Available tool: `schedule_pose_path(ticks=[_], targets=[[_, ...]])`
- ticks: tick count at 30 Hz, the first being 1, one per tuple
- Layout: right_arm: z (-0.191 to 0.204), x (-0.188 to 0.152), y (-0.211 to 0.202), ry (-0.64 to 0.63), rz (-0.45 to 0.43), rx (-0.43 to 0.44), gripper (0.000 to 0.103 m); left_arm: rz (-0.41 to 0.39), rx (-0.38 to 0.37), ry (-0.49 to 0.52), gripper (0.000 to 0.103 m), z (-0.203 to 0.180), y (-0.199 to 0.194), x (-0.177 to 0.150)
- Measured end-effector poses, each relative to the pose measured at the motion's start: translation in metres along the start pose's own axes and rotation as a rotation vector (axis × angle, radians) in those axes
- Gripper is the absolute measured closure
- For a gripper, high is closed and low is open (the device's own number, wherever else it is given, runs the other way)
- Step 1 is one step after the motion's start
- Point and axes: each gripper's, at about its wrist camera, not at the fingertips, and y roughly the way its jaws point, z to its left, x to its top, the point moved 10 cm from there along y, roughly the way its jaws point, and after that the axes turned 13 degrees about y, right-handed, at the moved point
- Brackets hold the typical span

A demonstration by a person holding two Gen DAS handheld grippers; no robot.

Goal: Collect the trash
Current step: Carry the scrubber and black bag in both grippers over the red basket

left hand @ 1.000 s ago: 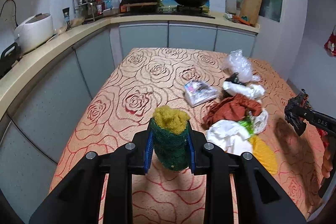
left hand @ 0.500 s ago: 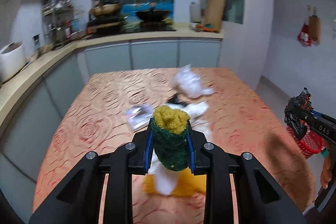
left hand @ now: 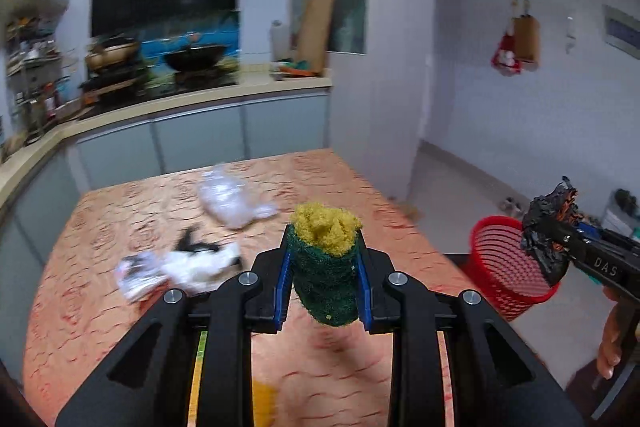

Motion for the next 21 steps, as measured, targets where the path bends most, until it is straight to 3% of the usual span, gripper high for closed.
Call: schedule_pose_path(ticks=[12, 21], targets=[[-0.103, 0.019, -0.014, 0.107, -0.031, -0.141, 0.064, -0.005, -0.242, 0.098, 0.078, -0.128, 0.054, 0.041], [-0.15, 0.018, 0.017, 0.148, 0.057, -0.185, 0.063, 0.076, -0.406, 0.145, 0.078, -0.213, 0.108, 0.047]])
